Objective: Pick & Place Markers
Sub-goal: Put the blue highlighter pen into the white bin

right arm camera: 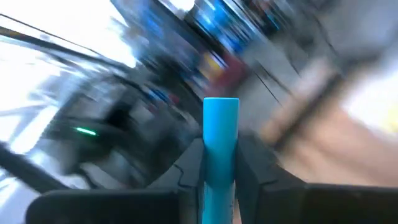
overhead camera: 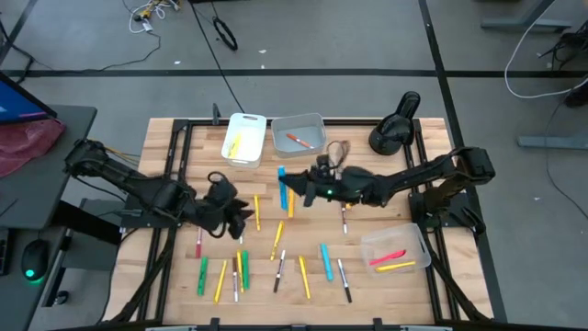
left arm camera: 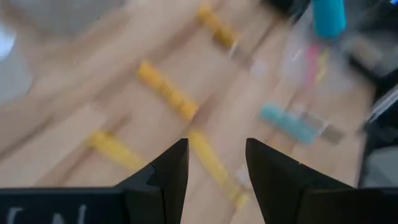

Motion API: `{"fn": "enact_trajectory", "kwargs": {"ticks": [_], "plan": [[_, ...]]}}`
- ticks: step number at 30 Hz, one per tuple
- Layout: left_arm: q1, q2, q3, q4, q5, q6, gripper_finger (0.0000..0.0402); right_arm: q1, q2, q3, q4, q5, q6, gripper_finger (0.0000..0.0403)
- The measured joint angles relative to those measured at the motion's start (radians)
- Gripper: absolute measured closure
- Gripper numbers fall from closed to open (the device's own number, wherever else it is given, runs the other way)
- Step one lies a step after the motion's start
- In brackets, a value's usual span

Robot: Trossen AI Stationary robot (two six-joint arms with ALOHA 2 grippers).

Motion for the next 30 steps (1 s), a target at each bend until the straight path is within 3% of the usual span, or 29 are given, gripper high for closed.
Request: {"fn": "enact_trajectory", "kwargs": {"ticks": [4,7,12,15,19,24,30], "plan": [[0.059,0.002,0.000,0.285,0.031,0.154,0.0218,0.019,-0.004,0.001,0.187,0.004,-0.121,0.0352],[0.117,0.010,0.000,0.465,0.109,0.284,0.0183,0.031,-0.005,0.024,0.183,0.001,-0.173,0.0351],[0.218,0.010,0.000,0.547,0.206,0.322,0.0119,0.042,-0.005,0.044,0.149,0.014,-0.204,0.0351],[0.261,0.017,0.000,0.595,0.299,0.384,0.0102,0.043,-0.007,0.045,0.151,0.020,-0.205,0.0351],[0.285,0.053,0.000,0.714,0.414,0.443,0.0102,0.043,-0.007,0.045,0.142,0.019,-0.209,0.0351],[0.285,0.113,0.000,0.791,0.434,0.442,0.0121,0.043,-0.007,0.045,0.141,0.019,-0.219,0.0351],[0.285,0.129,0.000,0.795,0.434,0.443,0.0189,0.043,-0.007,0.045,0.137,0.019,-0.219,0.0350]]}}
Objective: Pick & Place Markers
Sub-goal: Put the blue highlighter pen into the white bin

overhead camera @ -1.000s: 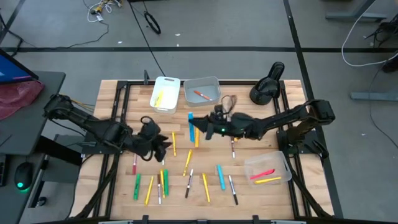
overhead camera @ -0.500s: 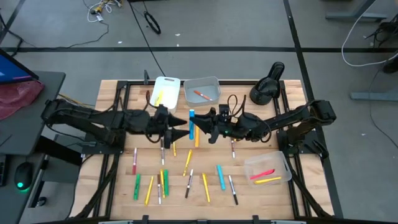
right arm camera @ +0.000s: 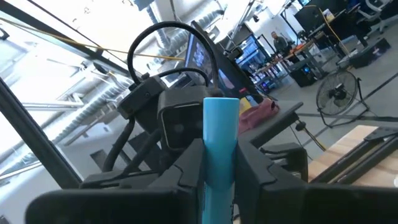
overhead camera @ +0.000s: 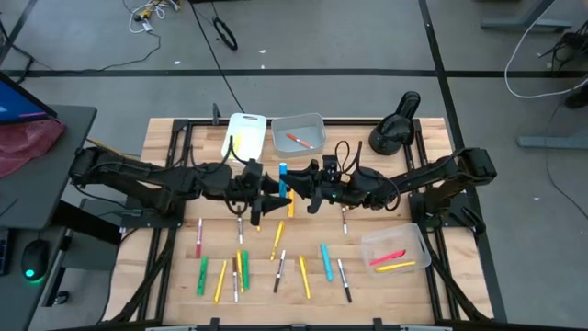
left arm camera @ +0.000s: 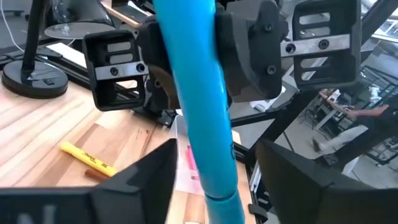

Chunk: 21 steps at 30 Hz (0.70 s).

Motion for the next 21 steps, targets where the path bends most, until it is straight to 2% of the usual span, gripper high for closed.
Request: {"fn": "enact_trajectory", "kwargs": {"ticks": [7,11,14,18,21], "plan": [[0.000,0.000,0.000,-0.015,0.030,-0.024,0.0330,0.000,0.000,0.000,-0.021,-0.005,0.008,0.0324],[0.004,-0.009,0.000,-0.044,0.051,-0.076,0.0334,-0.001,-0.006,0.000,-0.042,-0.030,0.020,0.0295],[0.005,-0.055,0.002,-0.139,0.025,-0.139,0.0334,-0.006,-0.026,0.000,-0.065,-0.045,0.020,0.0276],[0.037,-0.142,0.013,-0.407,-0.051,-0.223,0.0334,-0.006,-0.085,0.000,-0.183,-0.044,0.020,0.0268],[0.121,-0.181,0.068,-0.658,-0.078,-0.263,0.0334,-0.006,-0.122,0.000,-0.280,-0.045,0.041,0.0267]]}}
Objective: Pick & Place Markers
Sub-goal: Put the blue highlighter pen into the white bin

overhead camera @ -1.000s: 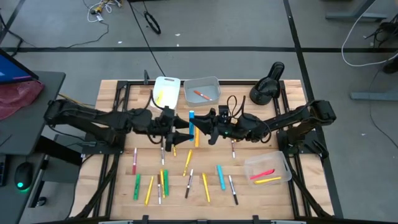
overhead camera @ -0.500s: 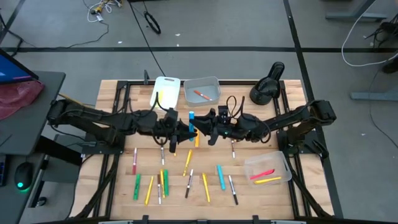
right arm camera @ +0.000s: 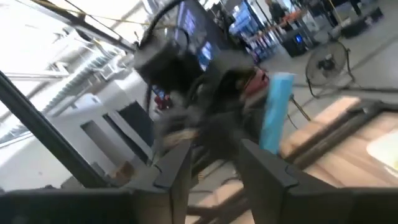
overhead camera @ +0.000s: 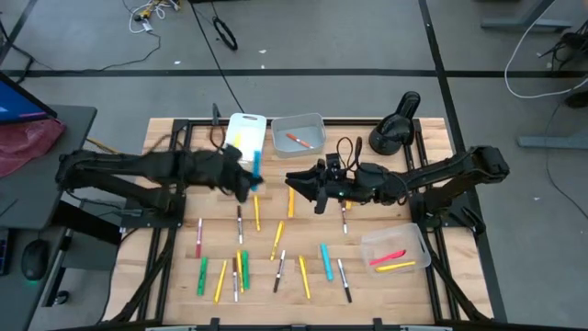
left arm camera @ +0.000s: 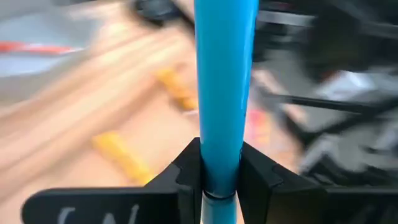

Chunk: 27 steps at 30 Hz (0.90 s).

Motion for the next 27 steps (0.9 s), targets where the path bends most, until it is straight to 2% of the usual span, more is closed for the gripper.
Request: {"fn": "enact_trajectory", "kwargs": {"ticks": [2,4,9,12,16,21,27], "plan": [[0.095,0.000,0.032,-0.140,0.018,0.004,0.0334,0.003,-0.017,0.000,-0.024,0.000,0.016,0.0266],[0.210,0.017,0.041,-0.208,0.065,0.051,0.0334,0.009,-0.024,0.000,-0.033,0.001,0.025,0.0266],[0.485,0.123,0.041,-0.240,0.195,0.205,0.0334,0.037,-0.024,0.000,-0.018,0.000,0.045,0.0266],[0.604,0.213,0.041,-0.239,0.249,0.261,0.0334,0.063,-0.024,0.000,-0.022,0.022,0.069,0.0266],[0.704,0.328,0.040,-0.241,0.269,0.317,0.0334,0.116,-0.024,0.000,-0.012,0.075,0.080,0.0268],[0.766,0.452,0.040,-0.224,0.304,0.324,0.0332,0.187,-0.024,0.000,-0.013,0.187,0.084,0.0280],[0.795,0.550,0.040,-0.207,0.278,0.352,0.0288,0.245,-0.024,0.000,-0.012,0.292,0.084,0.0298]]}}
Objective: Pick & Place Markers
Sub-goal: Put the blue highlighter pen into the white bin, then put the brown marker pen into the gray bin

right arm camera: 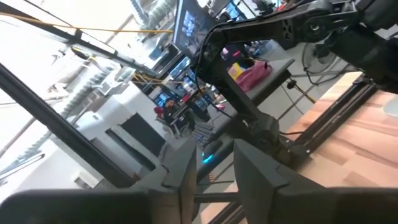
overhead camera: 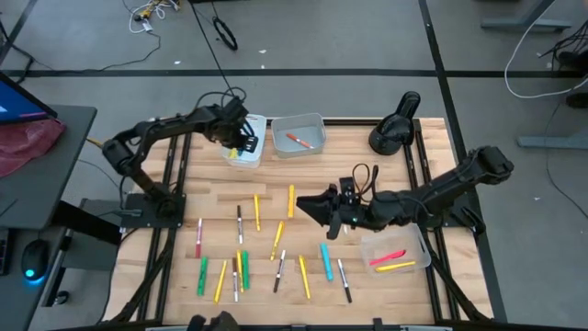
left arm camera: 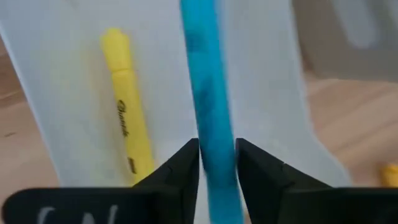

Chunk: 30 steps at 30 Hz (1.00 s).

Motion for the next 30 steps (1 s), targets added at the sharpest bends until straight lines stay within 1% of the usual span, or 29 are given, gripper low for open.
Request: {"fn": "enact_trajectory", "kwargs": {"ticks": [6,11,14,17,22,24,26,30], "plan": [[0.005,0.038,0.000,0.005,-0.016,0.038,0.0271,0.025,0.000,0.000,0.000,0.046,0.000,0.0309],[0.007,0.031,0.000,0.020,-0.008,0.053,0.0250,0.027,0.000,0.000,0.000,0.049,0.000,0.0312],[0.014,0.014,0.024,0.002,0.032,0.080,0.0234,0.027,0.000,0.000,-0.011,0.049,0.000,0.0312],[0.014,-0.016,0.064,-0.052,0.066,0.103,0.0222,0.027,0.000,0.000,-0.041,0.049,-0.001,0.0312],[-0.008,-0.140,0.109,-0.085,0.063,0.124,0.0217,0.024,0.000,0.000,-0.096,0.049,-0.001,0.0312],[-0.033,-0.217,0.109,-0.084,0.027,0.125,0.0221,0.022,0.000,0.000,-0.119,0.049,-0.001,0.0312],[-0.069,-0.300,0.108,-0.085,-0.030,0.137,0.0224,0.020,0.001,0.000,-0.129,0.049,-0.001,0.0312],[-0.171,-0.474,0.069,-0.087,-0.111,0.140,0.0224,0.011,0.001,0.000,-0.165,0.049,-0.001,0.0312]]}}
